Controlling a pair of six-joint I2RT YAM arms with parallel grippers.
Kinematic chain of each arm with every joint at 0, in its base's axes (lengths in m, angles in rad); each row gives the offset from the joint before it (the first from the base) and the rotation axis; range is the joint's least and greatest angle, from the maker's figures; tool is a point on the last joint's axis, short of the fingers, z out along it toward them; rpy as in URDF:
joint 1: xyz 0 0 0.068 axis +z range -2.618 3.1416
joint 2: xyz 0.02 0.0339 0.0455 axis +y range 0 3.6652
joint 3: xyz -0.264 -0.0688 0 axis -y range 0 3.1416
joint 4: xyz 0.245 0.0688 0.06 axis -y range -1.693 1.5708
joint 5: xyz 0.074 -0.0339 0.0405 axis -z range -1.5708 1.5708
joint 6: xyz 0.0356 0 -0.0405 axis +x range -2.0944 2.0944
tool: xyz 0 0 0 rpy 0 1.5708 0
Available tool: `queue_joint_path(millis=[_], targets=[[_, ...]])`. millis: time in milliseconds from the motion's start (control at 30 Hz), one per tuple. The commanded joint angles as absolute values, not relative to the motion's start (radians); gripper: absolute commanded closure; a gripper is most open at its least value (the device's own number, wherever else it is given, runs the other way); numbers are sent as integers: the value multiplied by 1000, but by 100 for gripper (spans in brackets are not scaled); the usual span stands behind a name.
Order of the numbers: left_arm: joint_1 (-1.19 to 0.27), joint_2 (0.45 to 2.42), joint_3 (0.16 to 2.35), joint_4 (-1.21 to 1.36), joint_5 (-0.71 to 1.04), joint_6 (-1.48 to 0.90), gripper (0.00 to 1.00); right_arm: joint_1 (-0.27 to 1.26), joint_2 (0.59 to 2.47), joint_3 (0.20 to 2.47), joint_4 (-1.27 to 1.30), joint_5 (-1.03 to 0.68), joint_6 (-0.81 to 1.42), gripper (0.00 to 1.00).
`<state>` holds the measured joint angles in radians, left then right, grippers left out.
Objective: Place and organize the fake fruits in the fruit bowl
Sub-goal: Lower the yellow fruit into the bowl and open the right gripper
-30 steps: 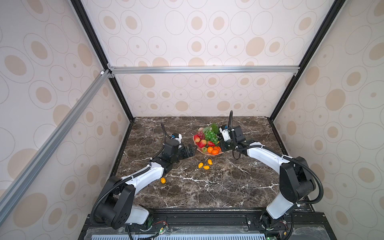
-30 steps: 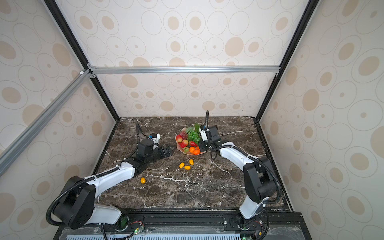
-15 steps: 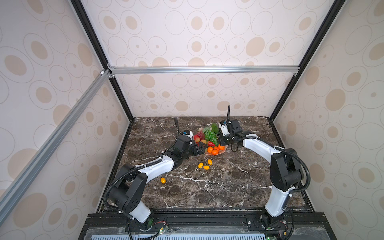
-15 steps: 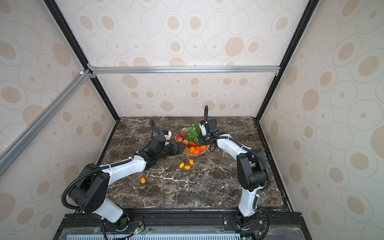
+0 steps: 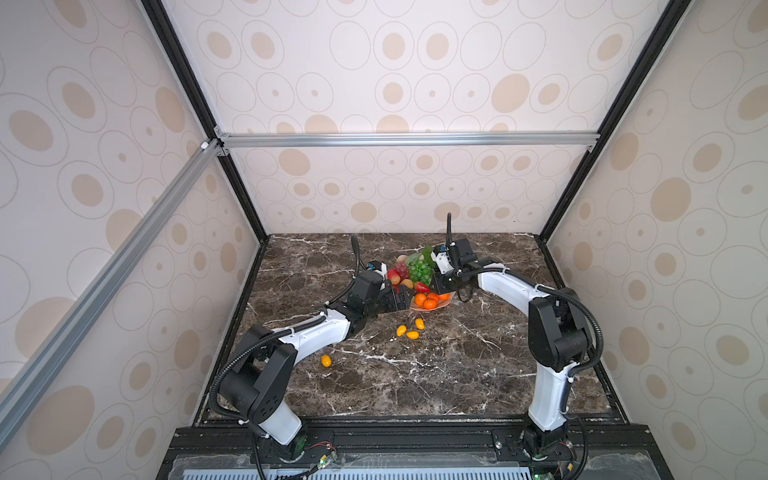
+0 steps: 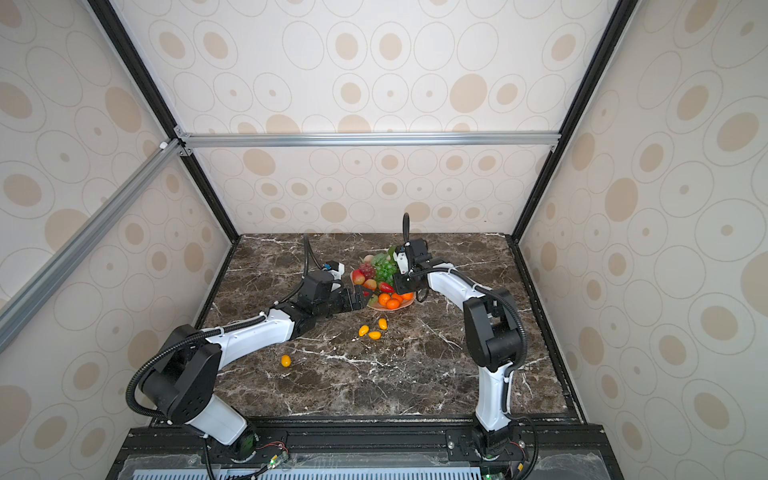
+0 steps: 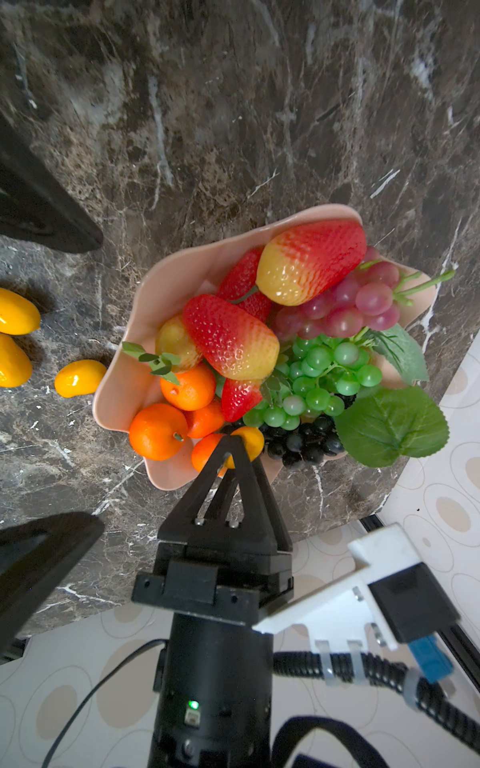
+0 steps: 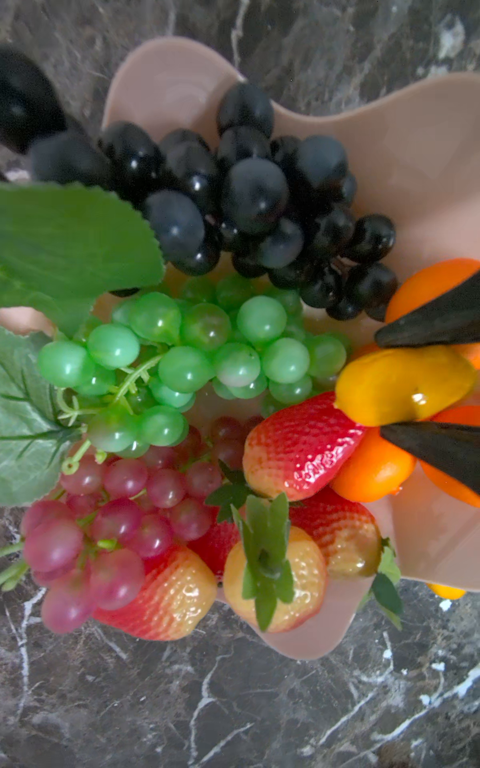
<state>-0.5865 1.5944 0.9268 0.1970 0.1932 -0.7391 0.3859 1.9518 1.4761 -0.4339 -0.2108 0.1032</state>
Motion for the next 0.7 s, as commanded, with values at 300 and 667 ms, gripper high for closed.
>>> queue_joint_path(millis=[300,667], targets=[[-595,1566,956,157,152,-705,2,384,1903,1480,-444,-177,86,53],[-595,1416,949,-7,-40,-595,2,540,1592,1226,-314,152,-38,26]])
